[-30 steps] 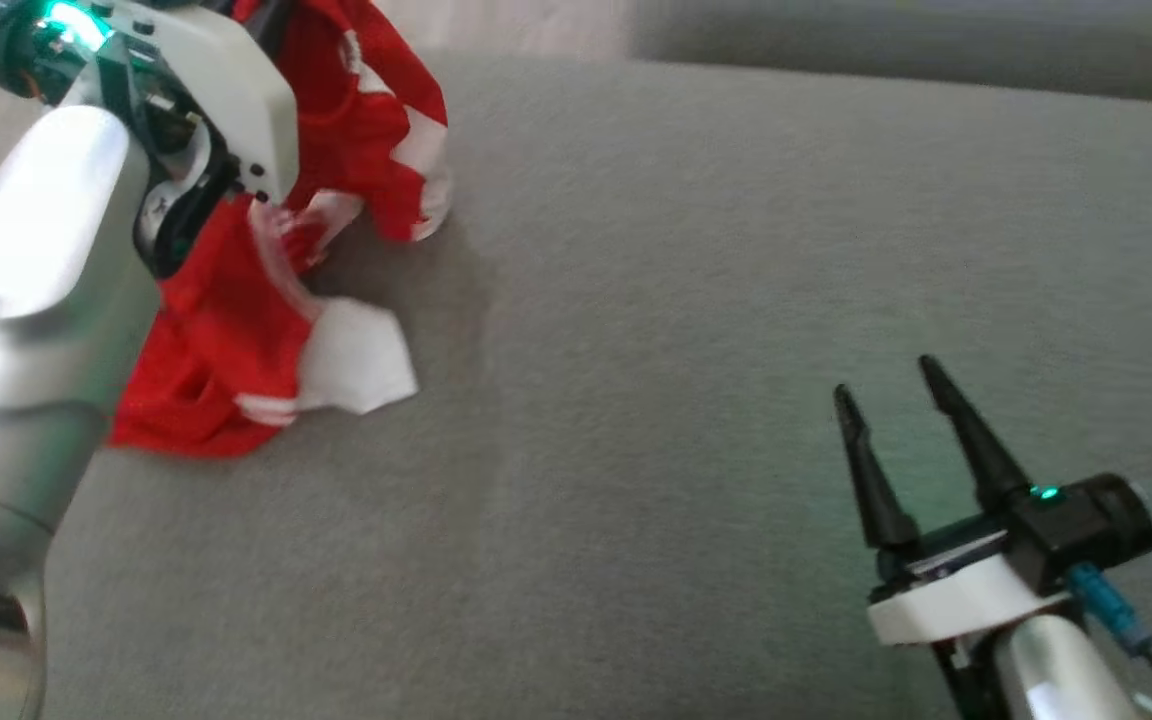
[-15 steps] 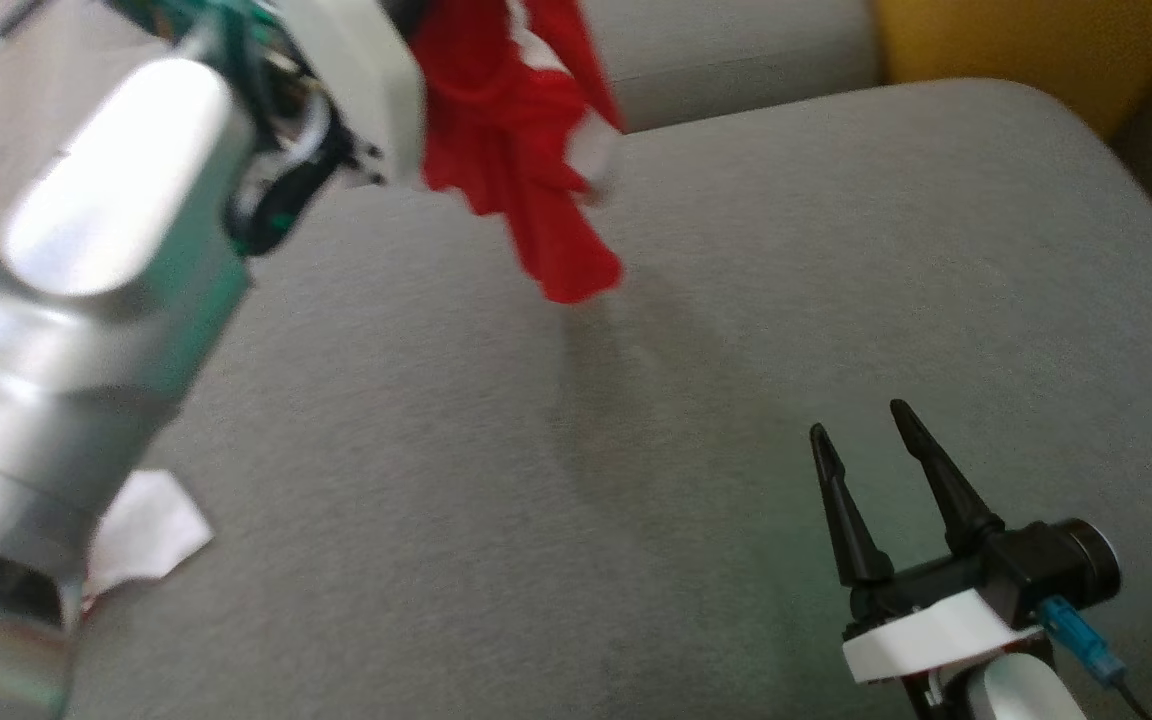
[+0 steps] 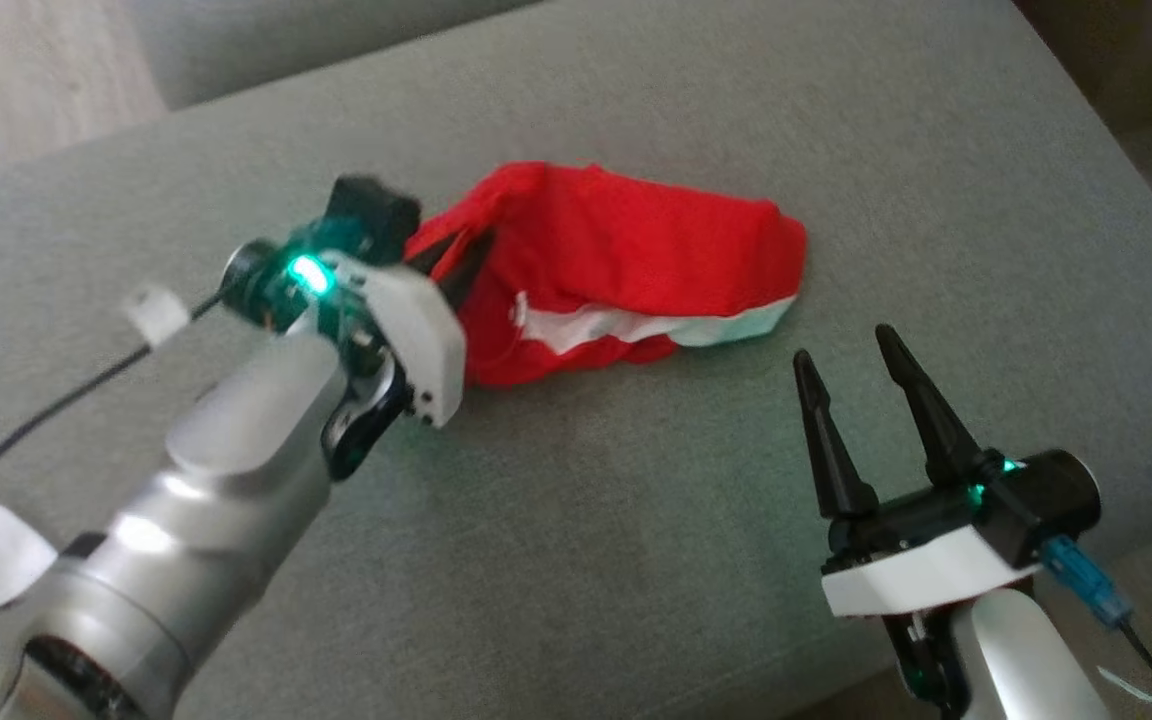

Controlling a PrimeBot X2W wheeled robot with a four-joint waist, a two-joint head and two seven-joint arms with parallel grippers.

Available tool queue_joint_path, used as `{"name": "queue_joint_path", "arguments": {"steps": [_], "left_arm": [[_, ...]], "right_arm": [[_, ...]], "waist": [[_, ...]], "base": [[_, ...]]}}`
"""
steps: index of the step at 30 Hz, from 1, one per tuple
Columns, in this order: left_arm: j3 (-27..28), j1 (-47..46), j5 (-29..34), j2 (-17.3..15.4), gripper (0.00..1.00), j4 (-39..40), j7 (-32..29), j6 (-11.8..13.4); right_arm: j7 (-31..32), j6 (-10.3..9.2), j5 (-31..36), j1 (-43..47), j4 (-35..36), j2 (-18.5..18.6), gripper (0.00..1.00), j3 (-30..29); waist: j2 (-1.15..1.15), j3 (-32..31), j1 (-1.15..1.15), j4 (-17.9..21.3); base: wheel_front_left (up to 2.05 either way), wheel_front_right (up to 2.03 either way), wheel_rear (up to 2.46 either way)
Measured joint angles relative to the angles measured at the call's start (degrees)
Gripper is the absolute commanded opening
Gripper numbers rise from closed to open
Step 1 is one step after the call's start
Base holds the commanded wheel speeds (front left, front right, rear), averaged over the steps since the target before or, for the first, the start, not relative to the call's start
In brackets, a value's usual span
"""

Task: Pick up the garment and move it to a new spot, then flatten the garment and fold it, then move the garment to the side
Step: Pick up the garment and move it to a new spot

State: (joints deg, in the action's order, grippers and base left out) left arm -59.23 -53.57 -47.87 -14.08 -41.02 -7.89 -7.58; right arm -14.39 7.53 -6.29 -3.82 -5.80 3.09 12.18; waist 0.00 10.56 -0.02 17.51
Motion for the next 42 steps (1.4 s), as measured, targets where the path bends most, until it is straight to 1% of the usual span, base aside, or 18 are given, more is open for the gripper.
{"name": "queue_joint_path", "arguments": {"steps": [1, 2, 3, 5, 10, 11, 13, 14, 15, 17, 22, 24, 28, 32, 35, 38, 42], "left_arm": [[-0.1, 0.9, -0.2, -0.1, 0.00, -1.1, 1.4, 0.0], [-0.1, 1.6, -0.6, -0.1, 0.45, -2.3, 2.4, 0.0], [-0.7, 1.9, -0.5, 0.0, 1.00, -3.3, 3.3, 0.0], [-1.3, 2.0, 0.1, 0.4, 1.00, -5.2, 6.8, 0.1], [0.4, 3.3, 1.0, 2.4, 1.00, -9.0, 19.0, 3.8], [2.2, 5.7, 1.0, 3.5, 1.00, -9.2, 21.3, 5.8], [3.7, 9.2, 1.2, 4.3, 1.00, -8.4, 22.2, 8.0], [4.8, 11.1, 2.0, 4.4, 1.00, -6.8, 22.2, 9.4], [7.2, 13.3, 3.3, 4.4, 1.00, -3.8, 22.2, 11.3], [11.6, 17.4, 6.5, 3.9, 1.00, 2.3, 22.2, 14.3], [21.4, 31.1, 15.3, 2.3, 1.00, 15.3, 22.3, 20.2], [25.0, 37.6, 18.2, 2.3, 1.00, 19.6, 22.3, 21.3], [30.4, 48.3, 23.4, 3.7, 1.00, 26.8, 22.3, 21.6], [35.3, 56.3, 28.2, 6.3, 1.00, 34.2, 22.3, 20.6], [38.3, 61.7, 31.0, 7.9, 1.00, 38.7, 22.3, 20.1], [39.8, 66.4, 35.3, 8.2, 1.00, 42.0, 22.3, 19.2], [41.2, 70.5, 37.6, 9.0, 1.00, 43.4, 22.3, 18.0]], "right_arm": [[0.0, 0.00, -0.3, -0.5, 0.0, -0.1, 1.00, 0.2], [0.0, 0.00, -0.4, -0.7, 0.0, -0.2, 1.00, 0.2], [0.0, 0.00, -0.4, -0.7, -0.1, -0.2, 1.00, 0.2], [0.0, 0.00, -0.4, -0.4, -0.5, -0.2, 1.00, 0.0], [0.0, 0.00, -0.2, 0.6, -1.5, -0.3, 1.00, -1.0], [0.0, 0.00, 0.0, 2.6, -1.8, -0.3, 1.00, -2.0], [0.0, 0.00, 0.5, 5.5, -2.0, -0.3, 1.00, -3.4], [0.0, 0.00, 0.7, 6.9, -2.0, -0.3, 1.00, -3.9], [0.0, 0.00, 0.7, 8.2, -2.0, -0.3, 1.00, -4.5], [0.0, 0.00, 0.3, 9.8, -2.0, -0.3, 1.00, -5.3], [0.0, 0.00, 0.3, 10.3, -2.0, -0.4, 1.00, -5.1], [0.0, 0.00, 0.2, 10.6, -2.1, -0.4, 1.00, -5.5], [0.0, 0.00, 0.2, 12.4, -2.2, -0.5, 1.00, -6.5], [0.0, 0.00, -0.5, 14.6, -2.6, -0.5, 1.00, -6.7], [0.0, 0.00, -0.8, 15.6, -2.6, -0.5, 1.00, -6.9], [0.0, 0.00, -0.8, 16.9, -2.6, -0.5, 1.00, -7.2], [0.0, 0.00, -0.8, 19.0, -2.5, -0.5, 1.00, -7.3]], "waist": [[0.00, 0.7, 0.00, 0.4], [0.00, 1.2, 0.00, 0.8], [0.00, 1.7, 0.00, 1.2], [0.00, 1.9, -0.01, 1.2], [0.00, -0.6, 0.01, 0.1], [0.00, -2.5, 0.02, -0.9], [0.00, -4.8, 0.03, -2.2], [0.00, -5.8, 0.04, -2.9], [0.00, -6.8, 0.04, -3.9], [0.00, -8.2, 0.04, -6.1], [0.00, -11.3, 0.04, -12.0], [0.00, -12.4, 0.04, -14.3], [0.00, -14.6, 0.03, -18.5], [0.00, -17.1, 0.03, -21.0], [0.00, -18.9, 0.04, -22.0], [0.00, -20.2, 0.03, -22.4], [0.00, -20.9, 0.03, -22.4]], "base": [[0.00, 0.00, 0.00], [0.00, 0.00, 0.00], [0.00, 0.00, 0.00], [0.00, 0.00, 0.00], [0.00, 0.00, 0.00], [0.00, 0.00, 0.00], [0.00, 0.00, 0.00], [0.00, 0.00, 0.00], [0.00, 0.00, 0.00], [0.00, 0.00, 0.00], [0.00, 0.00, 0.00], [0.00, 0.00, 0.00], [0.00, 0.00, 0.00], [0.00, 0.00, 0.00], [0.00, 0.00, 0.00], [0.00, 0.00, 0.00], [0.00, 0.00, 0.00]]}}
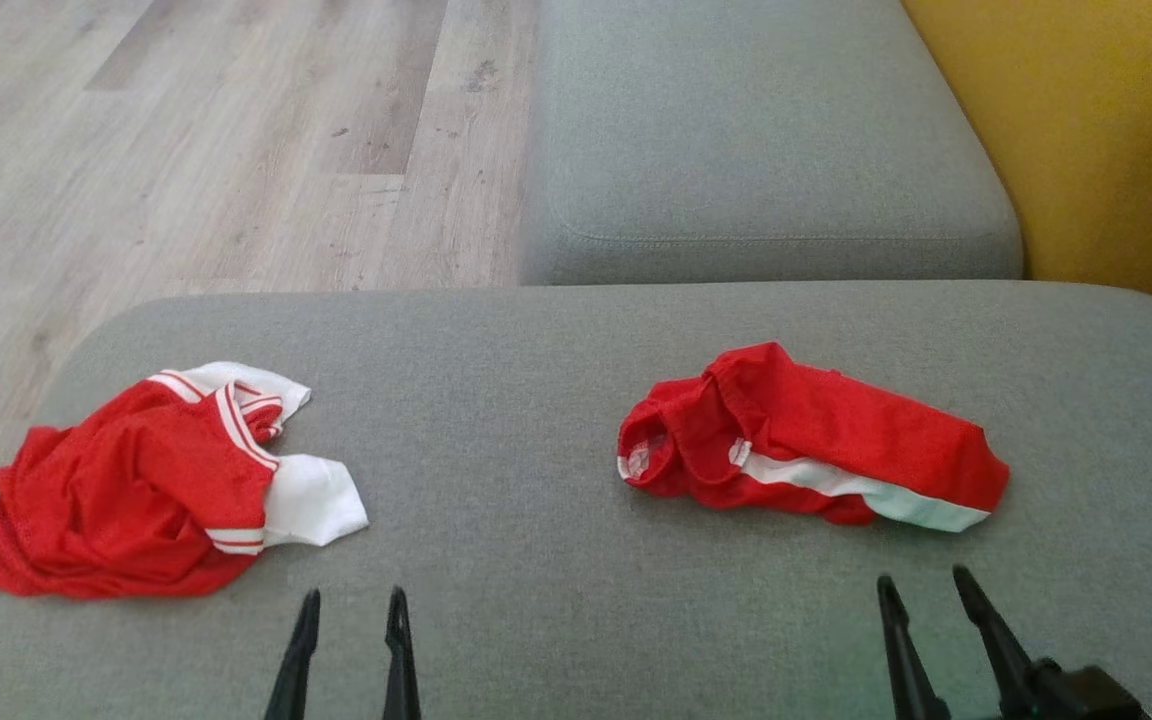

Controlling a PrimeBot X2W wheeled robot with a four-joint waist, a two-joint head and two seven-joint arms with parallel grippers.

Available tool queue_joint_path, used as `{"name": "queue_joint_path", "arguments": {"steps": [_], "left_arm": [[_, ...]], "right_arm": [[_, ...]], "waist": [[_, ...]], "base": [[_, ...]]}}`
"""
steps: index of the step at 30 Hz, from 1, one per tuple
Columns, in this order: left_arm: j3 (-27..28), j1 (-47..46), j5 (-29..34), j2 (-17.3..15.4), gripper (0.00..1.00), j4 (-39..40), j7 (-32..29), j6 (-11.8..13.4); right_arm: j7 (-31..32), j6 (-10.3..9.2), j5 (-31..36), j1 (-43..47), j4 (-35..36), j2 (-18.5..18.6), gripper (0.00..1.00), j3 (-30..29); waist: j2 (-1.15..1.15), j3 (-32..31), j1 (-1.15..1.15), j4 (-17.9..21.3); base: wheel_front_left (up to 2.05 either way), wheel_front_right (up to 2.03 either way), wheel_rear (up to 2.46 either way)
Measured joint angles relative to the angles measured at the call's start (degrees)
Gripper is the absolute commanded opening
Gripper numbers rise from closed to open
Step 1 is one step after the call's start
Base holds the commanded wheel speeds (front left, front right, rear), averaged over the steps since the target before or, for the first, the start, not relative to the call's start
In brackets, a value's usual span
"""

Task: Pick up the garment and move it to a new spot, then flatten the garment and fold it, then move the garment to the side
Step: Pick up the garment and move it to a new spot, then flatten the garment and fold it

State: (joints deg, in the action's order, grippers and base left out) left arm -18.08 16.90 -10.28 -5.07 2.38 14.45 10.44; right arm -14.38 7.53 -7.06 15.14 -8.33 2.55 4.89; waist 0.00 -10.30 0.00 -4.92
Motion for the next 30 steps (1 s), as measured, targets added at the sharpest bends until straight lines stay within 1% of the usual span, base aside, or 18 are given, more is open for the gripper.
{"name": "queue_joint_path", "arguments": {"steps": [3, 5, 8, 14, 19, 22, 25, 28, 30], "left_arm": [[0.2, 0.9, 1.6, 0.3, 1.00, -0.3, 0.0, -1.4], [0.4, 0.8, 2.8, 0.4, 1.00, -0.8, 0.0, -1.9], [1.2, 0.8, 2.9, 0.6, 1.00, -1.7, 0.0, -2.4], [1.5, 0.8, 3.8, 0.9, 1.00, -2.2, 0.0, -3.0], [1.7, 0.8, 3.8, 1.0, 1.00, -2.3, 0.0, -3.9], [1.7, 0.8, 3.8, 1.1, 1.00, -2.6, 0.0, -4.0], [1.7, 0.8, 3.8, 1.2, 1.00, -3.5, 0.0, -4.0], [1.5, 0.8, 3.7, 1.2, 1.00, -5.1, 0.0, -4.9], [1.4, 0.6, 3.7, 1.2, 1.00, -6.7, 0.0, -5.0]], "right_arm": [[0.0, 0.00, 0.0, 1.1, 0.0, 0.0, 1.00, -0.5], [0.0, 0.00, 0.0, 1.3, 0.0, 0.0, 1.00, -0.6], [0.0, 0.00, 0.0, 1.3, 0.0, 0.0, 1.00, -0.6], [0.0, 0.00, 0.0, 1.3, -0.1, -0.1, 1.00, -0.6], [0.0, 0.00, 0.0, 1.3, -0.2, -0.1, 1.00, -0.6], [0.0, 0.00, 0.0, 1.3, -0.3, -0.1, 1.00, -0.6], [0.0, 0.00, 0.0, 1.2, -0.3, -0.1, 1.00, -0.6], [0.0, 0.00, -0.2, 1.0, -0.2, -0.1, 1.00, -0.6], [0.0, 0.00, -0.5, 0.7, -0.1, -0.1, 1.00, -0.5]], "waist": [[0.00, -0.1, 0.00, 0.0], [0.00, 0.0, 0.00, 0.1], [0.00, 0.2, 0.00, 0.3], [0.00, 0.5, -0.01, 0.8], [0.00, 0.6, -0.01, 1.1], [0.00, 0.7, -0.01, 1.3], [0.00, 1.0, -0.01, 1.5], [0.00, 1.6, -0.01, 1.9], [0.00, 2.0, -0.01, 2.3]], "base": [[0.00, 0.00, 0.00], [0.00, 0.00, 0.00], [0.00, 0.00, 0.00], [0.00, 0.00, 0.00], [0.00, 0.00, 0.00], [0.00, 0.00, 0.00], [0.00, 0.00, 0.00], [0.00, 0.00, 0.00], [0.00, 0.00, 0.00]]}}
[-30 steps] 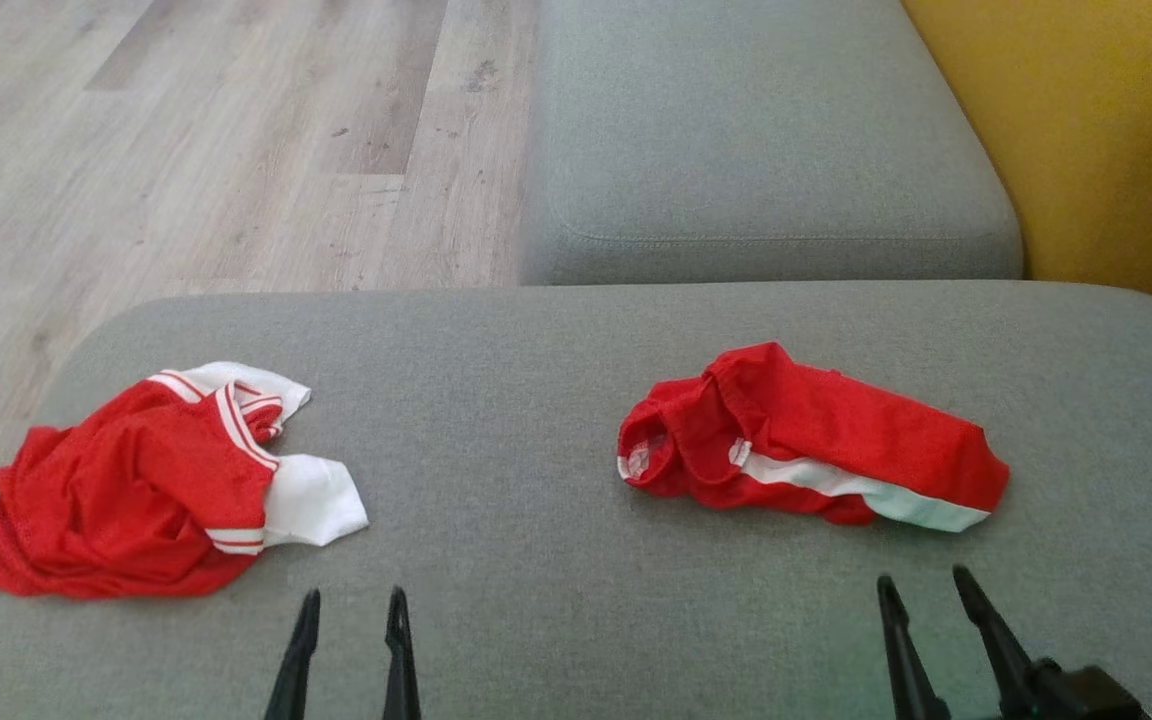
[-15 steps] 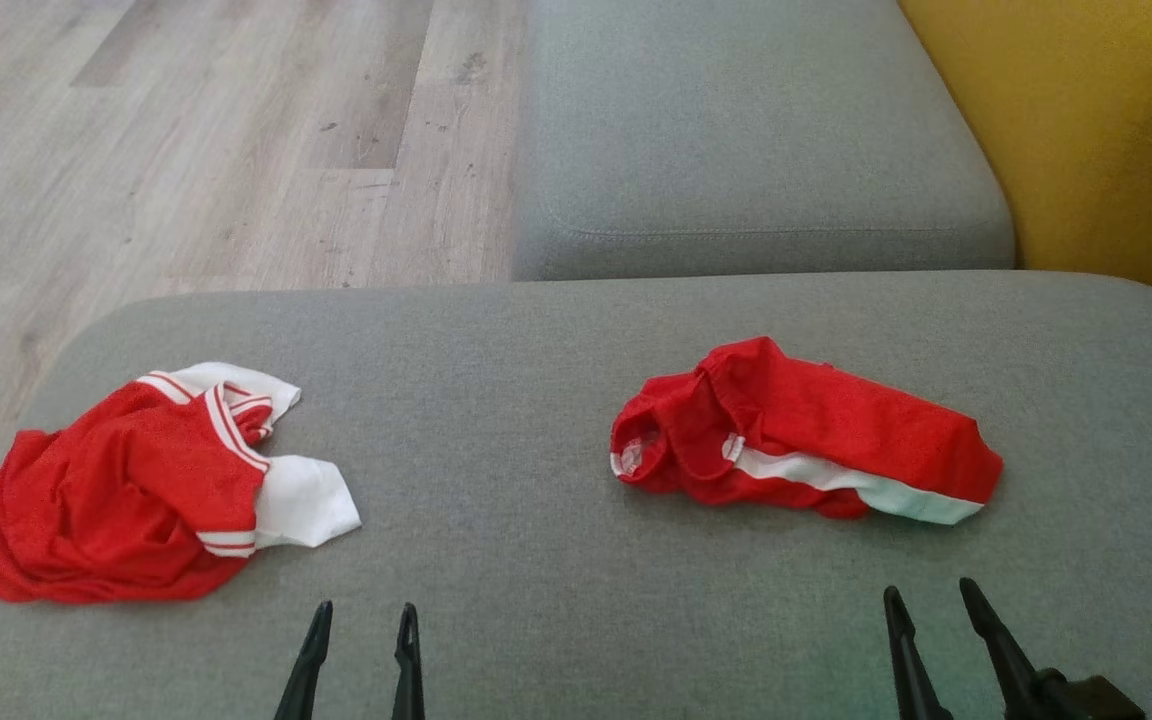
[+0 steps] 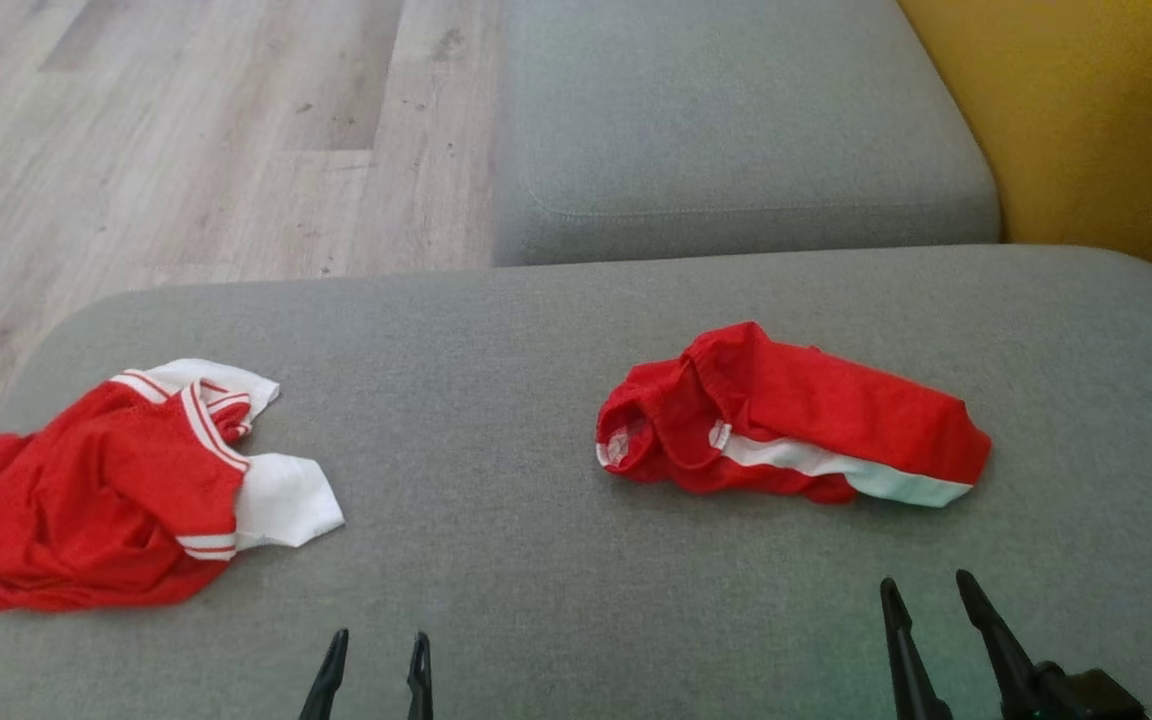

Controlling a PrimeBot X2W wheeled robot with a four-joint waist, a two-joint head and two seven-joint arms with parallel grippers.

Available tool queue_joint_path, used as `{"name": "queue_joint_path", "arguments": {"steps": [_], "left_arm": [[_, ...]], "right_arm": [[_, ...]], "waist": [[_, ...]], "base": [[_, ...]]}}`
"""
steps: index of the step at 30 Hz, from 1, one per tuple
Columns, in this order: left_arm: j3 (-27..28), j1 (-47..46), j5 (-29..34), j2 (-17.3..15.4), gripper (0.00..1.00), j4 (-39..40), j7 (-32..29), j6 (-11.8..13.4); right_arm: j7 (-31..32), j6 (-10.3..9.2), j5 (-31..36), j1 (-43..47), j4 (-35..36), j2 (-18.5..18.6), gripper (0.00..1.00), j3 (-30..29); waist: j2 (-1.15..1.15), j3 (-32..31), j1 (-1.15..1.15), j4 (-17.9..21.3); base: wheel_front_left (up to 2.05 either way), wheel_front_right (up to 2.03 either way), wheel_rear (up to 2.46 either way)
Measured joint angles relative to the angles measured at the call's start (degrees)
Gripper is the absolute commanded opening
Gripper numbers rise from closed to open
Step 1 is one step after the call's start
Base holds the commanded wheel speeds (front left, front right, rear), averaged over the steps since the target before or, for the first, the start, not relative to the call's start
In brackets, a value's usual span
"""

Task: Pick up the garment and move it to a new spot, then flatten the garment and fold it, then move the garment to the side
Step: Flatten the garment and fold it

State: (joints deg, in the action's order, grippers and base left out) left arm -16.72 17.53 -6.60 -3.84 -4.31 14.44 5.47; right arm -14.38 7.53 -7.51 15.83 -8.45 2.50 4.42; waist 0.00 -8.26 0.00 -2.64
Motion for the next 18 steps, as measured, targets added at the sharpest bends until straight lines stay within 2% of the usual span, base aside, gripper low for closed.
{"name": "queue_joint_path", "arguments": {"steps": [5, 12, 15, 18], "left_arm": [[-2.4, -2.8, -1.1, 0.0, 1.00, -3.7, 0.0, -0.9], [-10.6, -13.7, -6.4, 0.1, 1.00, -9.7, 0.0, -3.5], [-15.2, -20.7, -8.8, 0.2, 1.00, -13.1, -2.5, -4.0], [-19.5, -28.7, -11.2, 0.5, 1.00, -16.9, -8.0, -3.9]], "right_arm": [[0.0, 0.00, 0.1, -0.1, 0.2, 0.0, 1.00, 0.5], [0.0, 0.00, 1.9, -2.4, 0.4, 0.0, 1.00, 1.4], [0.0, 0.00, 2.6, -4.3, 0.6, 0.0, 1.00, 1.6], [0.0, 0.00, 2.9, -5.4, 0.8, 0.0, 1.00, 2.0]], "waist": [[0.00, 1.5, 0.00, 1.1], [0.00, 4.7, 0.00, 3.5], [0.00, 6.5, 0.00, 4.8], [0.00, 8.6, 0.00, 6.1]], "base": [[0.00, 0.00, 0.00], [0.00, 0.00, 0.00], [0.00, 0.00, 0.00], [0.00, 0.00, 0.00]]}}
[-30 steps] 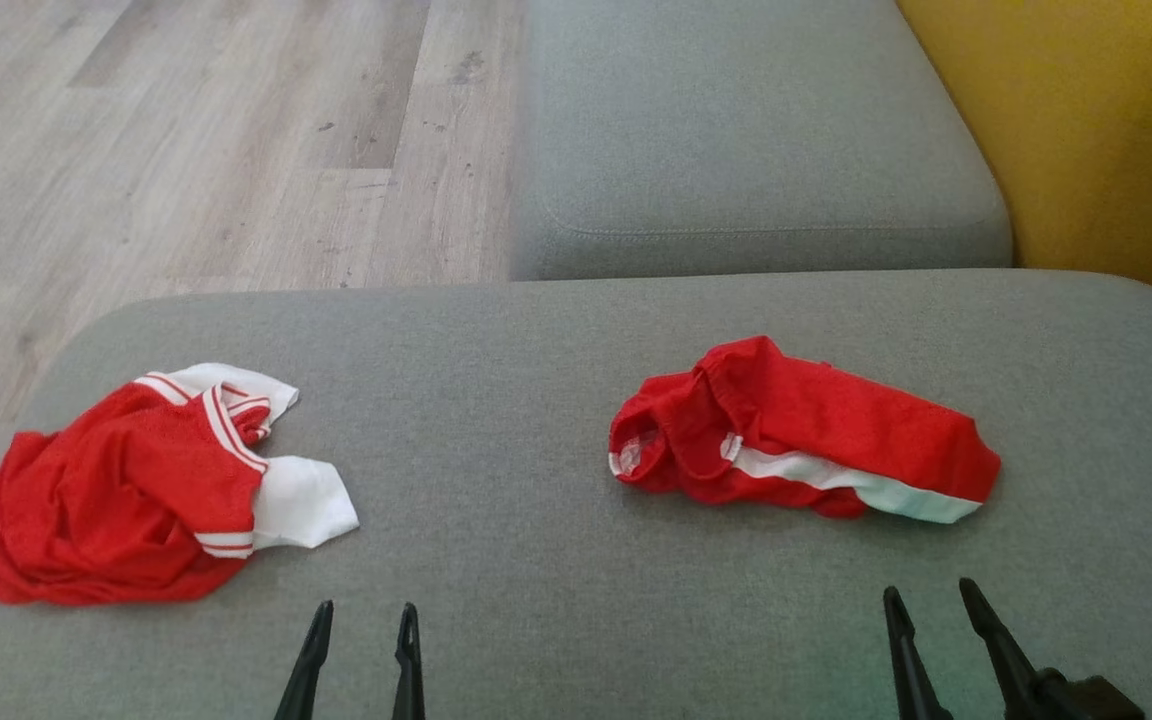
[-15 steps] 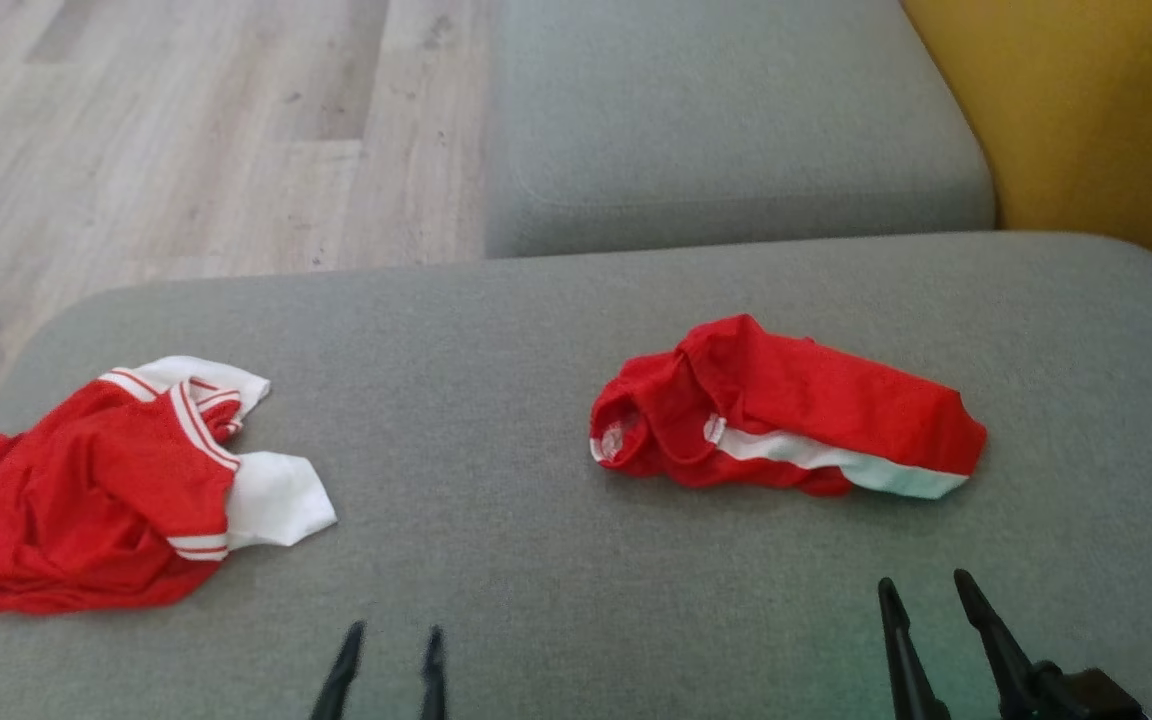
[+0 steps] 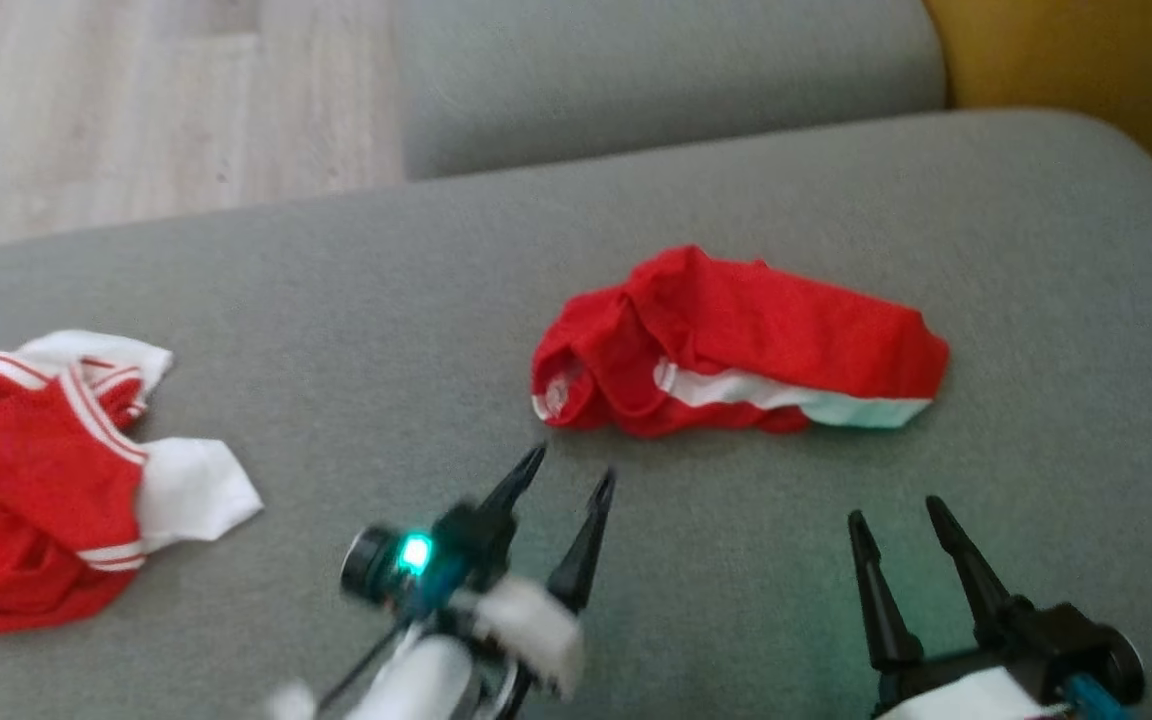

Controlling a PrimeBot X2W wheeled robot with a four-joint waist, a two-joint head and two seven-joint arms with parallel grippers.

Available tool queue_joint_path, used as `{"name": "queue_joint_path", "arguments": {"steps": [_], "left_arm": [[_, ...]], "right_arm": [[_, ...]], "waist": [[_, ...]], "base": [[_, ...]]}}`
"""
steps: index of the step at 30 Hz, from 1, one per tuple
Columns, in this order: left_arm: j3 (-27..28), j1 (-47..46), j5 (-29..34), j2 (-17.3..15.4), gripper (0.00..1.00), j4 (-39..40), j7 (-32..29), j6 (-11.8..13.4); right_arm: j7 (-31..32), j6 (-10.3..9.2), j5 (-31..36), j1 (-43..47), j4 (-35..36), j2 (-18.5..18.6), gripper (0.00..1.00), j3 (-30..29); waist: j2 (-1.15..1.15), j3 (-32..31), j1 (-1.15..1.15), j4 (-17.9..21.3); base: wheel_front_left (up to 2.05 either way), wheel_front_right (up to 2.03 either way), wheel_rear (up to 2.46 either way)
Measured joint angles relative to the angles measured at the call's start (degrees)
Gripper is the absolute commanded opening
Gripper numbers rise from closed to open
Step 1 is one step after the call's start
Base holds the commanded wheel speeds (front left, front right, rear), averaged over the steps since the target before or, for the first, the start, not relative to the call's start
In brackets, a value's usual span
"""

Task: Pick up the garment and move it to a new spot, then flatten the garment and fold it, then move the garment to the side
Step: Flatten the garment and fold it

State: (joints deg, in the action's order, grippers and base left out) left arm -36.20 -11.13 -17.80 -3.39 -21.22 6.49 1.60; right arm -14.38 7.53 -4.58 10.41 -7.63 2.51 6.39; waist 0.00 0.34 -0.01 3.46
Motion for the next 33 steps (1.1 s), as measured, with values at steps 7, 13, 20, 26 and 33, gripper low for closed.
{"name": "queue_joint_path", "arguments": {"steps": [7, 13, 20, 26, 33], "left_arm": [[-7.6, -16.1, -6.6, 0.3, 1.00, -6.5, -8.0, 1.7], [-11.5, -23.6, -12.7, 0.5, 1.00, -13.4, -10.4, 3.8], [-14.6, -29.2, -17.4, 0.6, 1.00, -23.0, -7.7, 4.4], [-17.3, -30.8, -21.1, 0.6, 0.00, -25.1, -4.2, 3.3], [-21.4, -33.4, -28.4, 0.6, 0.00, -20.0, -3.4, -0.2]], "right_arm": [[0.0, 0.00, 0.6, -4.2, 0.0, 0.0, 1.00, 1.0], [0.0, 0.00, 0.5, -6.6, -0.4, 0.0, 1.00, 2.6], [0.0, 0.00, 0.0, -8.2, -0.7, 0.0, 1.00, 3.2], [0.0, 0.00, 0.0, -8.6, -1.2, 0.0, 1.00, 3.1], [0.0, 0.00, -0.5, -8.3, -1.8, 0.0, 1.00, 3.8]], "waist": [[0.00, 5.6, -0.01, 3.3], [0.00, 9.1, 0.00, 6.8], [0.00, 11.7, 0.00, 11.1], [0.00, 11.6, 0.00, 12.5], [0.00, 7.4, 0.02, 13.2]], "base": [[0.00, 0.00, 0.00], [0.00, 0.00, 0.00], [0.00, 0.00, 0.00], [0.00, 0.00, 0.00], [0.00, 0.00, 0.00]]}}
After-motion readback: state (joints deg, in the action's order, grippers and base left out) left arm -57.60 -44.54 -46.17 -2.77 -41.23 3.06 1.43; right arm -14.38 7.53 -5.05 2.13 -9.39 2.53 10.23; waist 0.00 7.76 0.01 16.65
